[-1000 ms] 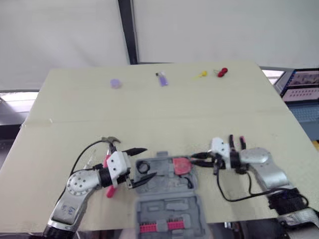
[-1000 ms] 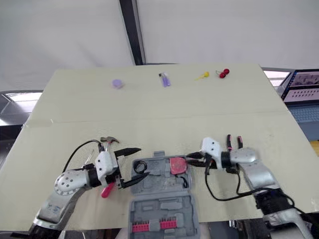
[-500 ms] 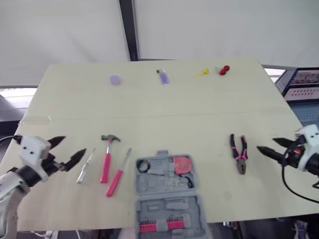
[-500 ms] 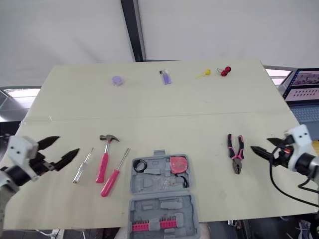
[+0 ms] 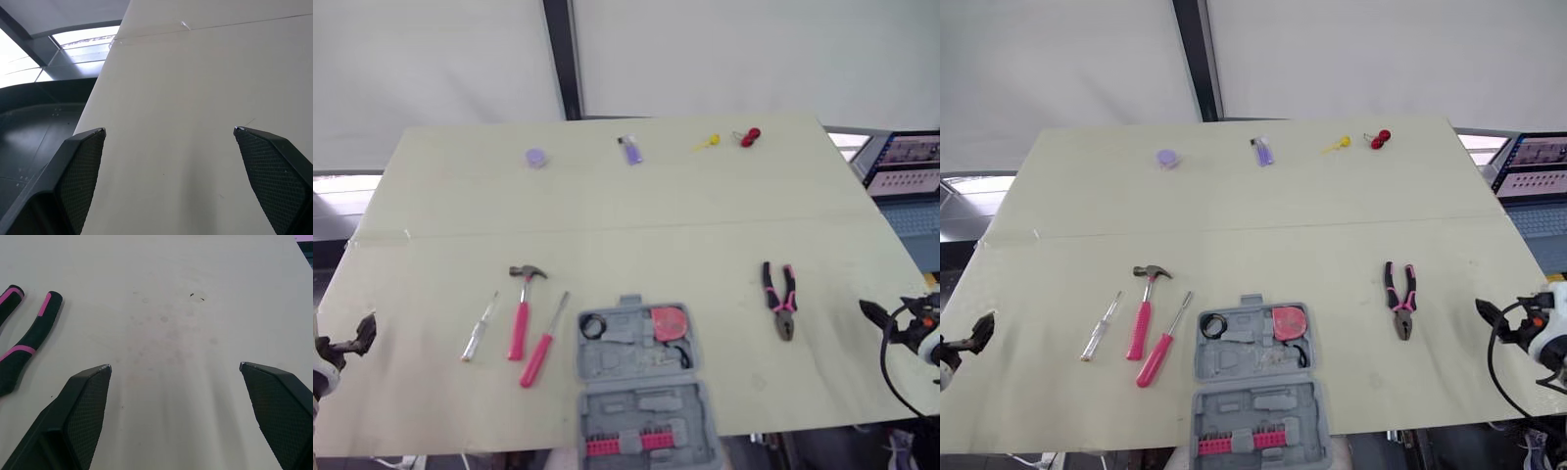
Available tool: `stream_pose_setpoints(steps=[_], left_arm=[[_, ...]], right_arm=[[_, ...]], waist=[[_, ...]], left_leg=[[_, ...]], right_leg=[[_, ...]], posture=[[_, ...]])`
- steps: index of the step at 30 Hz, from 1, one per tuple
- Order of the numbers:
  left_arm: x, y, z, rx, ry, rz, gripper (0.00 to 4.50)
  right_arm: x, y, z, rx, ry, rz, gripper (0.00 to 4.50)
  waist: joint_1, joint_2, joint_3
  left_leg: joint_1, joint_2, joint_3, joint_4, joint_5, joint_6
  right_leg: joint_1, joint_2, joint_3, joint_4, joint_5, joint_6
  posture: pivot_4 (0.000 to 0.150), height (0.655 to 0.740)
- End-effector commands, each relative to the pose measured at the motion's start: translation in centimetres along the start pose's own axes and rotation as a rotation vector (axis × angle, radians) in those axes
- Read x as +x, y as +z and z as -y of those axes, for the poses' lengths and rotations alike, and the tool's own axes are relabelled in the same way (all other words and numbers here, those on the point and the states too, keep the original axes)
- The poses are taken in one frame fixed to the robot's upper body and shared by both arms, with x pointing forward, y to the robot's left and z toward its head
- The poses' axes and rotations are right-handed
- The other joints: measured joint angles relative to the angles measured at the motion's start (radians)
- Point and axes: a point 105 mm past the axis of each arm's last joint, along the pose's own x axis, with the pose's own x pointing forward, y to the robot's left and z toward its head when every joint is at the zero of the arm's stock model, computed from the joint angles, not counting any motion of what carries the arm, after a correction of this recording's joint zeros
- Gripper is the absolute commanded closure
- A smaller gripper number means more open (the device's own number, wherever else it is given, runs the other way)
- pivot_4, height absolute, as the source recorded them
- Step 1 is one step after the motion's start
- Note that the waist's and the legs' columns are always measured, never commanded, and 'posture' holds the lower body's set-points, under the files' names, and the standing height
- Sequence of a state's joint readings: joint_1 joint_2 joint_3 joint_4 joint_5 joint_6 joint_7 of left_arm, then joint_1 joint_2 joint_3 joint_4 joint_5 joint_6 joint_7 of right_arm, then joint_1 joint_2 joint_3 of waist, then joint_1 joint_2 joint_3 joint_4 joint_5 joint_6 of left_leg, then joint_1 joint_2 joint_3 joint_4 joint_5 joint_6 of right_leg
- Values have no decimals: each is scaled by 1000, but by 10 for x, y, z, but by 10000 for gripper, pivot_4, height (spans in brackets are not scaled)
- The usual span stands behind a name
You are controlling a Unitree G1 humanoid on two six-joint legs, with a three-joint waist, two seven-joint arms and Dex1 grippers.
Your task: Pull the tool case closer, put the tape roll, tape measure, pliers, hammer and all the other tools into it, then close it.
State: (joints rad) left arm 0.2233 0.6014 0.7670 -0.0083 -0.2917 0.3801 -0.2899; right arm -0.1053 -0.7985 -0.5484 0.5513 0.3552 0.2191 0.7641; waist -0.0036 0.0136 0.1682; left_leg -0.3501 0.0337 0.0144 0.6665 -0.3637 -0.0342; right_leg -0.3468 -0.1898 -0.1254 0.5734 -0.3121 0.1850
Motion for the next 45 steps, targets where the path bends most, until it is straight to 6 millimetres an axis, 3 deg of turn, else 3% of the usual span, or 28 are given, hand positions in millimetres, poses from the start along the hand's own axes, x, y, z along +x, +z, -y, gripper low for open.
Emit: stream_pose_setpoints(steps=[1,3,5,8,11,14,17,19,25,32,37,45], left_arm=[[-4,9,-2,31,4,39,0],[-2,16,7,28,-34,67,0],[1,29,33,10,-159,137,0],[-6,52,93,41,-451,263,0],[-18,72,153,75,-753,352,0],[-35,87,208,140,-1031,417,0],[-61,92,260,259,-1320,483,0],[-74,89,281,327,-1469,519,0],[-89,86,322,439,-1693,619,0],[-97,92,361,429,-1772,719,0],[-99,89,376,402,-1768,744,0],[-100,89,378,389,-1735,766,0]], right_arm=[[-2,13,-3,-23,16,50,629],[-2,17,-8,-11,27,82,629],[-1,21,-7,33,-5,115,629],[-3,24,-24,48,17,158,629],[-5,23,-56,12,116,151,629],[-4,21,-74,57,141,132,629],[-2,13,-89,13,89,93,629],[0,4,-98,-15,49,58,629],[-4,-12,-118,12,32,15,629],[-3,-28,-129,46,24,-6,629],[2,-34,-133,39,26,-20,629],[10,-45,-136,49,10,-40,629]], waist=[[1,0,0],[2,0,0],[4,0,0],[9,0,0],[19,1,-1],[25,1,-1],[26,1,-1],[26,2,-1],[27,3,-2],[28,3,-2],[27,3,-2],[27,3,-2]], left_leg=[[0,0,0,0,0,0],[0,0,0,0,1,-1],[0,0,0,0,1,-1],[0,0,0,1,1,-1],[-1,0,0,1,1,-1],[-1,0,2,2,2,-1],[-1,0,5,2,2,-1],[-1,0,6,1,2,-1],[-2,0,9,1,3,-1],[-2,0,9,1,3,0],[-2,0,9,1,3,0],[-2,0,9,2,3,0]], right_leg=[[0,0,0,0,0,0],[-1,0,0,2,0,0],[-1,0,0,2,0,0],[-1,0,1,2,1,-1],[-2,0,1,3,1,-1],[-4,0,3,5,1,-1],[-7,0,6,8,1,-2],[-9,0,7,9,1,-2],[-13,0,10,11,1,-2],[-13,0,10,11,1,-2],[-13,0,10,11,1,-2],[-13,0,10,11,1,-2]], posture=[[1500,7400],[1500,7400],[1500,7400],[1500,7400],[1500,7400],[1500,7400],[1500,7400],[1500,7400],[1500,7400],[1500,7400],[1500,7400],[1500,7400]])
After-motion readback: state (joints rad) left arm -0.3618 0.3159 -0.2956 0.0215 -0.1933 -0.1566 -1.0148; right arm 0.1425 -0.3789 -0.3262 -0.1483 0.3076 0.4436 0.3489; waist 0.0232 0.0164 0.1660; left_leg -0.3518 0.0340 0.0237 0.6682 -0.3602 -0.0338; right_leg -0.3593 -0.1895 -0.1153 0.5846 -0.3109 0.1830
